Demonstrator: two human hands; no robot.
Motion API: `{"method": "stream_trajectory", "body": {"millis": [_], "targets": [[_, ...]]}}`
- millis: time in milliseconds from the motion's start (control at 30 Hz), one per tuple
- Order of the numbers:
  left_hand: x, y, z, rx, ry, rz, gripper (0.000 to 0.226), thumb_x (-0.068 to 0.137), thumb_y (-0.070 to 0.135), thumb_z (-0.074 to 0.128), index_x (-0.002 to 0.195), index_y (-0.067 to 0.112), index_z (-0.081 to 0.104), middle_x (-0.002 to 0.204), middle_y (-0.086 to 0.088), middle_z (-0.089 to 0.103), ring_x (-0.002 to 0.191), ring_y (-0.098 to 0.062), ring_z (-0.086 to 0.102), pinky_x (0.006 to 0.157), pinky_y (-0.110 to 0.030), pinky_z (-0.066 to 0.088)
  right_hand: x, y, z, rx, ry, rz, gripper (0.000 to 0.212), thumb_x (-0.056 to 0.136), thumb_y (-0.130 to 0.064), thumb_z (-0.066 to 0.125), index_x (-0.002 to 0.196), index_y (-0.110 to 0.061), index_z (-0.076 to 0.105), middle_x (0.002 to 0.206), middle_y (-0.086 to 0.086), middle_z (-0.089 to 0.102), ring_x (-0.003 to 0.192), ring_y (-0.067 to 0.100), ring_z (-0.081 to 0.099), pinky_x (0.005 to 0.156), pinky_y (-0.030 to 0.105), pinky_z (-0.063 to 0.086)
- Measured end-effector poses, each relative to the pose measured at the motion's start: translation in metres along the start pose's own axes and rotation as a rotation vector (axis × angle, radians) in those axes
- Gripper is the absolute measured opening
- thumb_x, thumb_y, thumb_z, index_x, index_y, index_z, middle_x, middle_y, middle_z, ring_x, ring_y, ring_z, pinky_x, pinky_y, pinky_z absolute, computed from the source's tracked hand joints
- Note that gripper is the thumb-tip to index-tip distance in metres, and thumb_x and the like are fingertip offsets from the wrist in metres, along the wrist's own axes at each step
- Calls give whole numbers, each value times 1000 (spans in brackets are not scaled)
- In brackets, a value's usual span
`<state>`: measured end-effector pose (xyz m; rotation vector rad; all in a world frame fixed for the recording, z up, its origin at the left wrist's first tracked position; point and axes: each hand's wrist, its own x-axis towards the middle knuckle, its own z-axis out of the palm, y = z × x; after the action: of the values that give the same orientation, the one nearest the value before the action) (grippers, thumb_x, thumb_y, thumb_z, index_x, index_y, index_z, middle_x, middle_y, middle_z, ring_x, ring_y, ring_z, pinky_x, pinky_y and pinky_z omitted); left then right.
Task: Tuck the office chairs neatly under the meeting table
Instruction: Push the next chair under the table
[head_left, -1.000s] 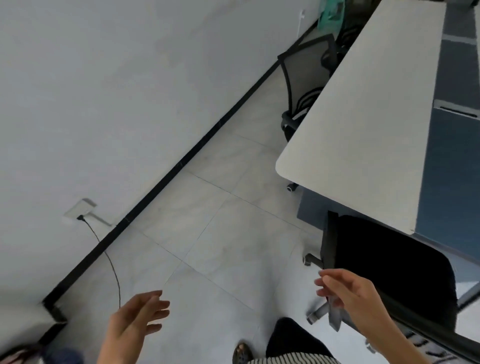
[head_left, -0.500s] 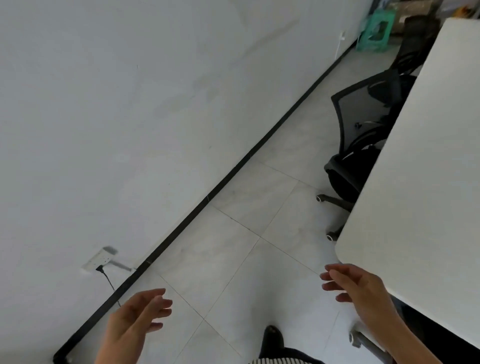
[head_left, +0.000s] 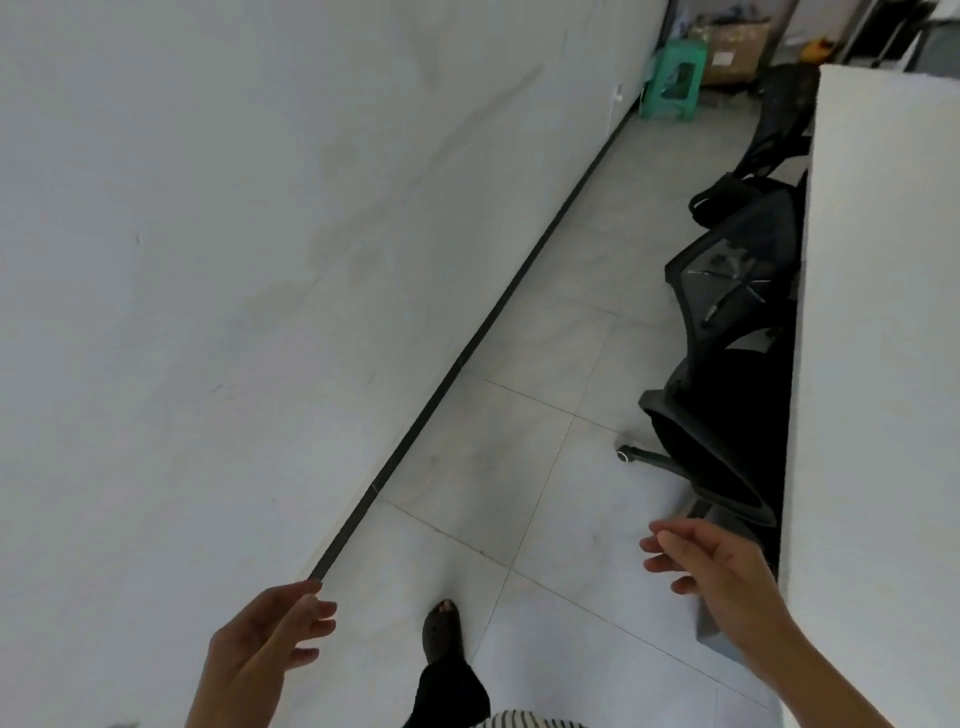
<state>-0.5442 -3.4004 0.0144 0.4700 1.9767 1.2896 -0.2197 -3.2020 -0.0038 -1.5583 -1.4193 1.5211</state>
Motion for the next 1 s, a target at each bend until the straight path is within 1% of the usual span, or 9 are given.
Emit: {"method": "stream_trajectory", "body": {"millis": [67, 167, 200, 333, 500, 667, 767, 833, 1000], "targets": [[57, 31, 3, 24, -49, 28, 15, 90, 4, 54, 92, 5, 69, 77, -12, 75, 80, -34, 69, 74, -47, 53, 29, -17, 16, 38, 71, 33, 13, 90, -8, 58, 90, -13, 70, 82, 3, 77, 72, 17, 73, 62, 29, 49], [135, 89, 15, 47, -152, 84, 15, 89, 2, 53, 93, 3, 68, 76, -13, 74, 76, -32, 69, 62, -35, 56, 64, -53, 35, 72, 151, 36, 14, 90, -7, 58, 90, -14, 70, 81, 1, 77, 71, 16, 73, 64, 31, 49], [160, 106, 22, 75, -191, 107, 15, 89, 3, 53, 93, 4, 68, 77, -12, 74, 76, -31, 69, 62, -34, 57, 75, -62, 38, 74, 182, 33, 15, 90, -6, 58, 90, -14, 71, 82, 1, 77, 72, 16, 73, 65, 32, 50], [244, 163, 68, 169, -371, 173, 17, 90, 7, 54, 93, 11, 69, 81, -8, 75, 77, -25, 71, 73, -44, 54, 106, -78, 36, 128, 339, 83, 16, 91, -5, 57, 93, -13, 71, 84, 3, 77, 75, 19, 73, 67, 35, 51], [322, 205, 154, 245, -545, 204, 17, 91, 8, 52, 95, 11, 68, 83, -7, 75, 77, -22, 71, 72, -42, 54, 160, -78, 21, 196, 495, 164, 15, 92, -7, 56, 93, -11, 71, 82, 3, 77, 73, 18, 72, 61, 31, 47], [394, 252, 248, 305, -649, 233, 17, 90, 7, 51, 95, 11, 68, 82, -4, 75, 77, -22, 71, 65, -31, 56, 260, -96, -10, 227, 593, 162, 16, 92, -7, 56, 92, -14, 71, 81, 0, 77, 76, 19, 73, 68, 34, 52], [434, 295, 300, 332, -687, 249, 18, 90, 7, 51, 95, 10, 67, 81, -5, 75, 78, -24, 71, 68, -36, 55, 326, -122, -34, 249, 633, 140, 15, 92, -7, 57, 93, -13, 71, 82, 1, 77, 77, 21, 73, 70, 35, 53], [460, 329, 337, 333, -724, 281, 18, 90, 6, 51, 95, 9, 67, 82, -5, 75, 77, -24, 71, 69, -37, 55, 370, -147, -51, 254, 646, 112, 15, 92, -7, 56, 94, -12, 70, 81, 0, 77, 75, 18, 72, 69, 33, 53], [508, 374, 419, 339, -807, 318, 17, 90, 9, 52, 96, 12, 68, 84, -7, 75, 77, -20, 71, 70, -38, 55, 442, -189, -86, 239, 689, 67, 15, 92, -10, 56, 94, -17, 70, 84, 2, 77, 77, 15, 72, 67, 29, 52]]}}
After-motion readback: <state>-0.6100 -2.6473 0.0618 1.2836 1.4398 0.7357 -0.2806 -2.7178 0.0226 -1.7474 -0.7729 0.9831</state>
